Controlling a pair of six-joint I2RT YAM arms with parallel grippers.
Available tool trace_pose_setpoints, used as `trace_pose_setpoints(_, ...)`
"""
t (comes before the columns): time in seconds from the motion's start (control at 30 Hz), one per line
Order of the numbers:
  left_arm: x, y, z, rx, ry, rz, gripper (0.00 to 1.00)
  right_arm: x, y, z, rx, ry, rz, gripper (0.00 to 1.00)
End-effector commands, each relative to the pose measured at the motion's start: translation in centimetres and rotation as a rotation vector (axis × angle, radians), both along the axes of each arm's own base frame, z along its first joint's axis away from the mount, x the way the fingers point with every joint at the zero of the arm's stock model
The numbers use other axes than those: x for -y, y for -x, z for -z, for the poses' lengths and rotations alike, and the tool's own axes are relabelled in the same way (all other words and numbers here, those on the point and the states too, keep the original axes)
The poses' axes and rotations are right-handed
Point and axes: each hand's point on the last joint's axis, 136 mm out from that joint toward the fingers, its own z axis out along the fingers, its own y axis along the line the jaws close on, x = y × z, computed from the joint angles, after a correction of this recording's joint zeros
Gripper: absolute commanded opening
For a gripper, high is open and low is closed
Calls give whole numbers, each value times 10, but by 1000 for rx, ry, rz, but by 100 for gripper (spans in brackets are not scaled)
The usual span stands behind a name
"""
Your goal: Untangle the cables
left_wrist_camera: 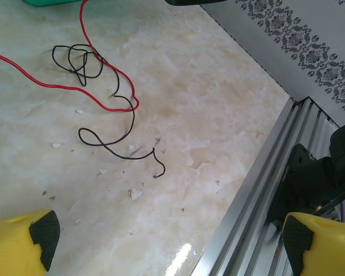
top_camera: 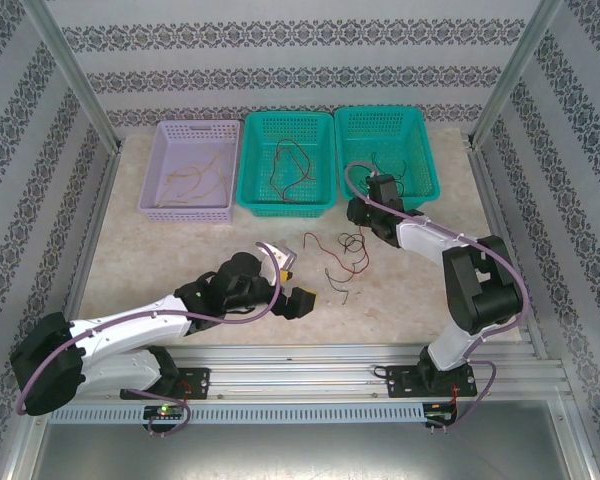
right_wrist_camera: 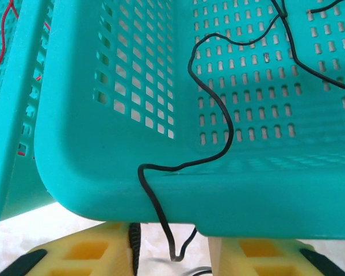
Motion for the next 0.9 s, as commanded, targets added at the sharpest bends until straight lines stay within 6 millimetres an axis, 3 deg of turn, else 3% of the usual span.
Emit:
trace_pose_setpoints(0.0, -1, 5, 5, 10, -22, 15, 100, 0, -11, -13, 53, 3, 22, 27)
trace_pose_setpoints(0.2, 2, 4, 7, 8, -22, 20, 100, 3, -12, -26, 81, 20, 17, 0)
trace_pose_setpoints(0.4, 2, 4, 7, 11, -22, 22, 100, 3, -5, -62, 140, 3, -2, 0)
trace_pose_setpoints(0.6, 1, 6, 8, 4, -21, 25, 100, 11, 3, -125, 241, -65, 13, 0)
trace_pose_setpoints(0.7, 2, 5, 8, 3, -20, 28, 100, 20, -12, -137, 230, -98, 36, 0)
trace_pose_setpoints(0.8, 5, 5, 6, -1, -11, 34, 100, 45, -41, -137, 171, -146, 115, 0)
trace_pose_setpoints(0.87, 7, 6, 4, -7, -5, 37, 100, 59, -57, -131, 124, -155, 153, 8)
